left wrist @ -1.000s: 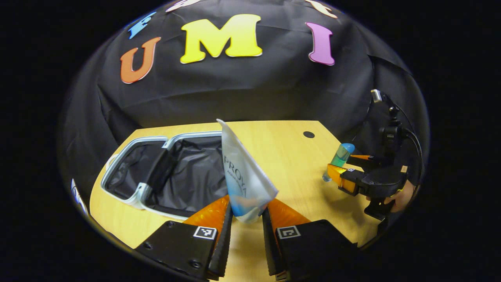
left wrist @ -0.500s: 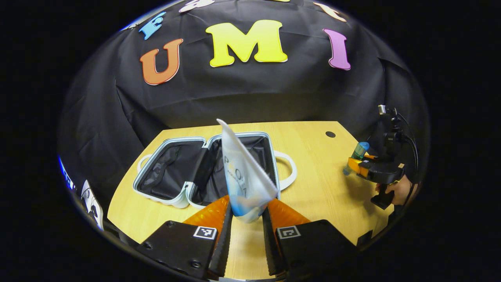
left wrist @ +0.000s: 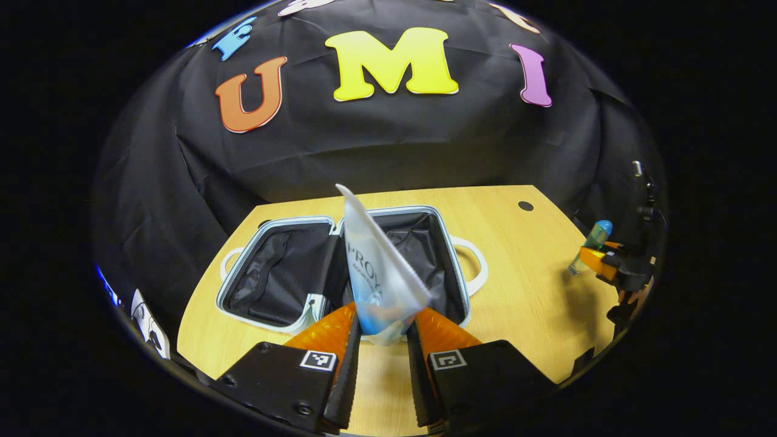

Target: First open the suitcase, pack the skin care products into it, and then close the suitcase.

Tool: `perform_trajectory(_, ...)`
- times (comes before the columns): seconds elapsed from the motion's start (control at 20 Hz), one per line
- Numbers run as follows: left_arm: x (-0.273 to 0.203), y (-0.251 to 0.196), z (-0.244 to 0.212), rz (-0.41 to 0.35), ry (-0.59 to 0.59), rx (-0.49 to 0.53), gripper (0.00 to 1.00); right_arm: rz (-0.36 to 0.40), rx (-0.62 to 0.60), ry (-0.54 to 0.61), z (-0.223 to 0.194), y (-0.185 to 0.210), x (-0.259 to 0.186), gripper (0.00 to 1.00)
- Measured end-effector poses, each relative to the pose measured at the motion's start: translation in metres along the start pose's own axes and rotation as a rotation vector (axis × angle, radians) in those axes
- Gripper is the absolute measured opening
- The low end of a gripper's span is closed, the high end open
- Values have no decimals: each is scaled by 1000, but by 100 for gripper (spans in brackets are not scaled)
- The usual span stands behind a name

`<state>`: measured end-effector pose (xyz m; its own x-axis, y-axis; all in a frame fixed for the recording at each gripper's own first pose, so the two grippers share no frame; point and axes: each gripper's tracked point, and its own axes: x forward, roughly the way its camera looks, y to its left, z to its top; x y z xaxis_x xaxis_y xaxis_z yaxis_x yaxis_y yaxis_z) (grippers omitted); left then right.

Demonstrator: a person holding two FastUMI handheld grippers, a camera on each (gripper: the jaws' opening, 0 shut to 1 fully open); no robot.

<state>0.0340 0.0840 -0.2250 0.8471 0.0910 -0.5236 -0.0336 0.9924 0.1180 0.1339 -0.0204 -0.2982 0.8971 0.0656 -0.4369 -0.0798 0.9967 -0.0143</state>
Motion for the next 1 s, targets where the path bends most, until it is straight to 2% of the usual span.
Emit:
perform_trajectory(0.35,86,24,-23,-42,138,22,42,-56,122,-40,34,30,-79,40)
perform_trajectory(0.5,120,21,-39,-73,208,45,42,-121,140,-68,50,28,-103,37)
perform_trajectory(0.75,153,15,-63,-89,302,56,42,-190,163,-80,55,28,-128,40)
perform_trajectory(1.0,167,14,-83,-107,354,13,42,-205,135,-56,49,41,-134,40)
